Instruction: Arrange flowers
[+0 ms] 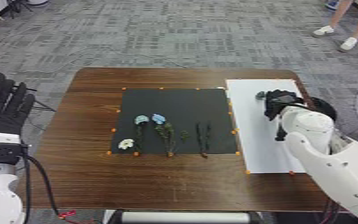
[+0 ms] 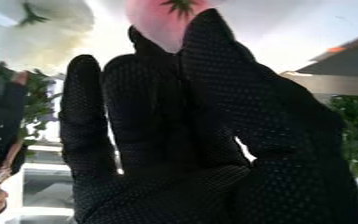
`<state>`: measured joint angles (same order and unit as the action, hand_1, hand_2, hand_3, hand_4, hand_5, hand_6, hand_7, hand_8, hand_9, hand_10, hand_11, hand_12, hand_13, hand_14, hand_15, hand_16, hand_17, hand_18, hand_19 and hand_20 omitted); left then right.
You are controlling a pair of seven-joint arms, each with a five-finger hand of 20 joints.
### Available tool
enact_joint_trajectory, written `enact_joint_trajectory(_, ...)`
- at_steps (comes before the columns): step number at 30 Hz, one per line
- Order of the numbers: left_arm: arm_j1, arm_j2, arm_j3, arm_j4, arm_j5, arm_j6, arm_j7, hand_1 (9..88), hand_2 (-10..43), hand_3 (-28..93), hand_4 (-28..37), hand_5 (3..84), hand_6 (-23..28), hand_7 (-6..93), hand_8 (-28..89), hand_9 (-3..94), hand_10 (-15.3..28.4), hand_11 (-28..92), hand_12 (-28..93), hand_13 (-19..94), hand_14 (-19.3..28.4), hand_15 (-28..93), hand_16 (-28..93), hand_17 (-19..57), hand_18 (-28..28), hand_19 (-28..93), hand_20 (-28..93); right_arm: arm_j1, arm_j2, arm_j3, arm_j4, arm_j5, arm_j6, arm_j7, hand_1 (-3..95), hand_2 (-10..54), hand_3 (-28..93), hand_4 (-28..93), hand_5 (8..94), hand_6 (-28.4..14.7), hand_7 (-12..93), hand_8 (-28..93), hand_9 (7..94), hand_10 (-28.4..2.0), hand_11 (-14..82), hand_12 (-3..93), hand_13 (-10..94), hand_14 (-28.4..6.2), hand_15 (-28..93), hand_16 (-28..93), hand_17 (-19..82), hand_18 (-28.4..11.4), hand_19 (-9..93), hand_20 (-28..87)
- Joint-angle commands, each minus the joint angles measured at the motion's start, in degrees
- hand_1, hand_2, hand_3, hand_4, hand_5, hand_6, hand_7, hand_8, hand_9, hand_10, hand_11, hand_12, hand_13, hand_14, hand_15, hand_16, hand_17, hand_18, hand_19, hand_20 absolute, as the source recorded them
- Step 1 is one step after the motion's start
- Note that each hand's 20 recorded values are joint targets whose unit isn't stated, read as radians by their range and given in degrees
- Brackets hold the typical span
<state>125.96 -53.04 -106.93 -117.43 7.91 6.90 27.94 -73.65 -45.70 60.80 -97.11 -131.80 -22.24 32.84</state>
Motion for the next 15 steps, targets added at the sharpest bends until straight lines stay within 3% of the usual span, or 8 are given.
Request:
enact_joint_trajectory(1, -0.1, -0.07, 0.39, 0.09, 0.1, 0.33, 0.59, 22.0, 14.0, 71, -28.3, 39.4, 6.3, 8.0, -8, 26.9, 11.4, 13, 10, 21, 10.5, 16, -2, -4.1, 10.5, 18, 11, -1.0, 0.4, -1.5, 2.4, -3.2, 5.1, 0.9, 56.0, -9.5, 76, -28, 61.4, 0.3, 33, -10, 64.6, -10.2, 25.6, 35.7, 62, -8.2, 72, 43, 27, -22.2, 73, 37)
enact_joint_trajectory(5, -0.4, -0.07, 0.5, 0.19, 0.11, 0.28, 0.5, 22.0, 14.0, 71, -28.3, 39.4, 6.3, 7.9, -8, 26.9, 11.3, 13, 10, 21, 10.7, 16, -2, -4.1, 10.5, 18, 11, -1.4, 0.4, -1.8, 2.7, -3.6, 6.6, 0.7, 59.1, -9.5, 71, -28, 60.7, 0.9, 41, 3, 68.0, -8.7, 22.4, 46.4, 63, -8.2, 72, 43, 28, -22.1, 73, 37)
enact_joint_trajectory(8, -0.2, -0.16, 0.36, 0.18, 0.13, 0.08, 0.39, 21.9, 14.0, 71, -28.3, 39.4, 6.3, 7.9, -8, 26.9, 11.3, 13, 10, 21, 10.7, 16, -2, -4.1, 10.5, 18, 11, -1.4, 0.4, -2.1, 2.6, -3.7, 6.6, 0.4, 59.6, -9.5, 71, -28, 61.5, 1.7, 48, 6, 69.7, -8.2, 26.0, 50.2, 64, -7.9, 72, 43, 29, -22.0, 74, 37)
enact_joint_trajectory(15, 0.0, -0.28, 0.41, 0.2, 0.21, 0.16, 0.29, 21.9, 13.9, 71, -28.3, 39.3, 6.3, 7.9, -8, 27.0, 11.3, 13, 10, 21, 10.8, 16, -2, -4.2, 10.5, 18, 11, -2.0, 0.6, -1.1, 0.9, -2.8, 9.4, 0.2, 61.7, -9.5, 71, -28, 67.8, 3.1, 50, 8, 77.7, -6.1, 27.7, 54.9, 72, -6.5, 71, 45, 32, -21.8, 74, 38)
